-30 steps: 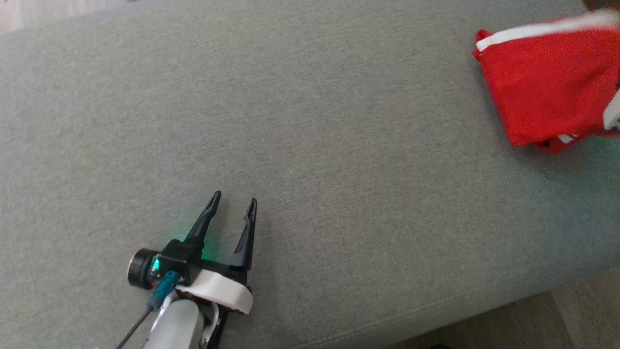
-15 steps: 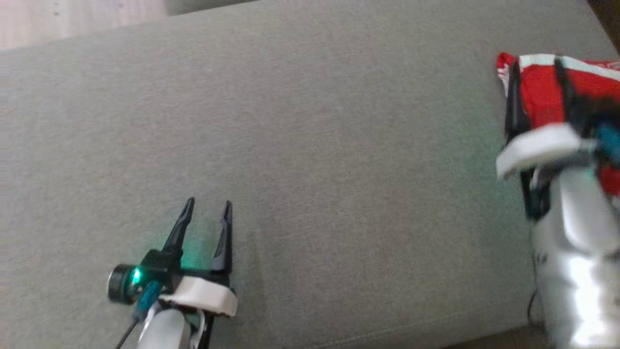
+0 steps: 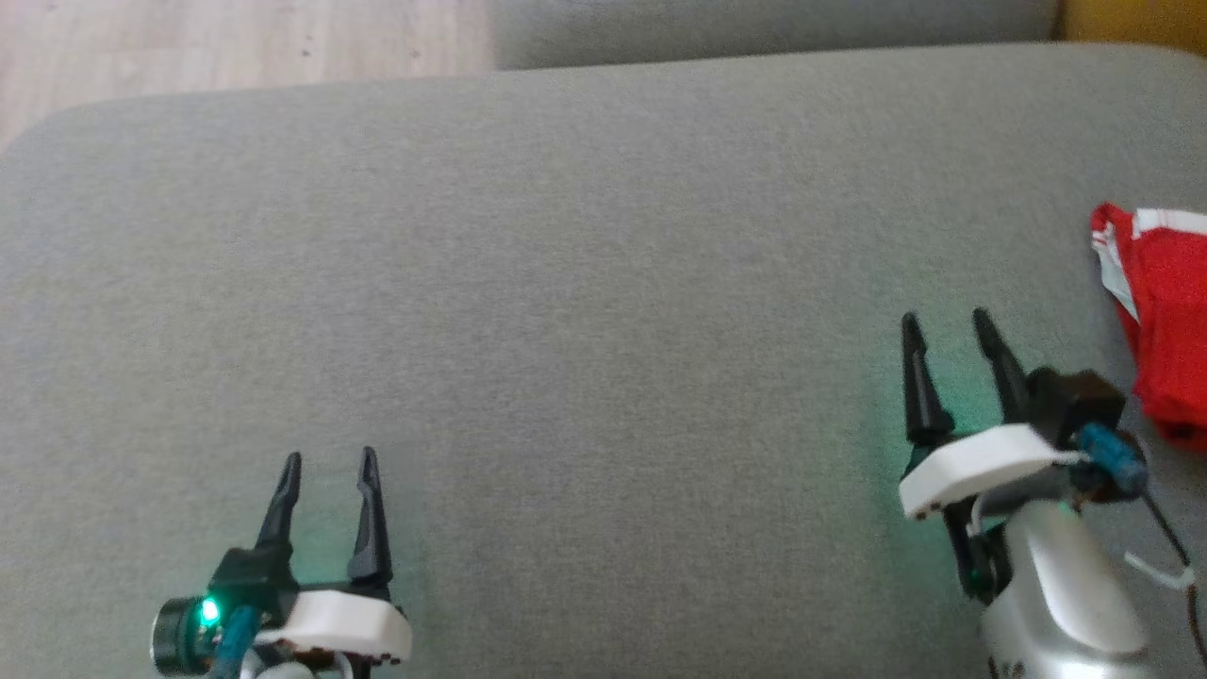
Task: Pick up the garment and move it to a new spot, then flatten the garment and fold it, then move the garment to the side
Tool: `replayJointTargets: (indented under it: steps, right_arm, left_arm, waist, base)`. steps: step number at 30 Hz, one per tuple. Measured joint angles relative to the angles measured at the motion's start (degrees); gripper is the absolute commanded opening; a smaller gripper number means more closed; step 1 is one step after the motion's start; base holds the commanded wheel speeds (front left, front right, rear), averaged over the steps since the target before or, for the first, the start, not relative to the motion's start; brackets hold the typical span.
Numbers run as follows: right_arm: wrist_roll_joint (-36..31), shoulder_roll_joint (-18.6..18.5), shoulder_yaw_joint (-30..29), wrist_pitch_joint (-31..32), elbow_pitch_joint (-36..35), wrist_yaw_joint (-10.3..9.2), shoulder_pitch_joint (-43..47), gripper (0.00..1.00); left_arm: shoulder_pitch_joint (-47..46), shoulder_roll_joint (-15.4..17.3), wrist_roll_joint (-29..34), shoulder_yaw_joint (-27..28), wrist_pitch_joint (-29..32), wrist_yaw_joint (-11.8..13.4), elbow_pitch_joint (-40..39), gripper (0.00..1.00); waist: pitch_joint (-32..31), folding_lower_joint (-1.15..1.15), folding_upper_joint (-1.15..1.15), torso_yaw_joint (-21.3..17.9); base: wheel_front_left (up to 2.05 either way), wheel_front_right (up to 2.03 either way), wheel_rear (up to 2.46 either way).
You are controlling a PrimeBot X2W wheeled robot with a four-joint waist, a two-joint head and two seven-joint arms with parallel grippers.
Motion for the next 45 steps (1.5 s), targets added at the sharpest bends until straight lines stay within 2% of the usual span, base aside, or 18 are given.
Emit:
replayJointTargets:
  steps: [5, 10, 16, 25, 26, 32, 45]
  right_arm:
    - [2.24, 0.12, 2.88, 0.00, -0.56, 0.00, 3.00, 1.00]
    - [3.61, 0.25, 4.72, 0.00, -2.14, 0.00, 4.30, 1.00]
    - [5.47, 0.25, 5.09, 0.00, -2.86, 0.00, 5.63, 1.00]
    - [6.23, 0.25, 5.61, 0.00, -3.45, 0.00, 7.03, 1.00]
    - [6.24, 0.25, 5.64, 0.00, -3.53, 0.00, 7.03, 0.00]
    - [6.47, 0.47, 5.58, 0.26, 0.26, 0.00, 9.90, 0.00]
    - [15.32, 0.51, 4.37, 2.65, -1.43, 0.00, 10.96, 0.00]
  left_arm:
    - [1.43, 0.01, -0.08, 2.09, 0.00, 0.75, -1.27, 1.00]
    - [2.92, 0.02, -0.83, 3.68, 0.00, 0.34, -1.54, 1.00]
    - [3.77, -0.01, -0.85, 4.98, 0.00, -0.66, -1.89, 1.00]
    - [5.60, 0.00, -0.93, 5.48, 0.00, -0.69, -4.07, 1.00]
    - [5.65, 0.00, -1.64, 5.49, 0.00, -1.29, -4.23, 0.00]
    - [7.05, -0.23, -2.71, 5.32, 0.48, -1.62, -0.46, 0.00]
    - [7.47, -0.24, -11.82, 5.41, 2.61, -2.11, -0.81, 0.00]
  waist:
    - [-2.00, 0.00, 0.00, 2.13]
    - [-3.89, 0.00, 0.00, 3.12]
    - [-5.85, 0.00, 0.00, 3.41]
    - [-7.80, 0.00, 0.00, 2.58]
    - [-7.88, 0.00, 0.00, 2.49]
    - [-7.98, 0.00, 0.00, 2.37]
    - [-7.90, 0.01, 0.00, 2.06]
  base:
    - [0.00, 0.00, 0.00]
    - [0.00, 0.00, 0.00]
    - [0.00, 0.00, 0.00]
    - [0.00, 0.00, 0.00]
    - [0.00, 0.00, 0.00]
    - [0.00, 0.00, 0.00]
    - [0.00, 0.00, 0.00]
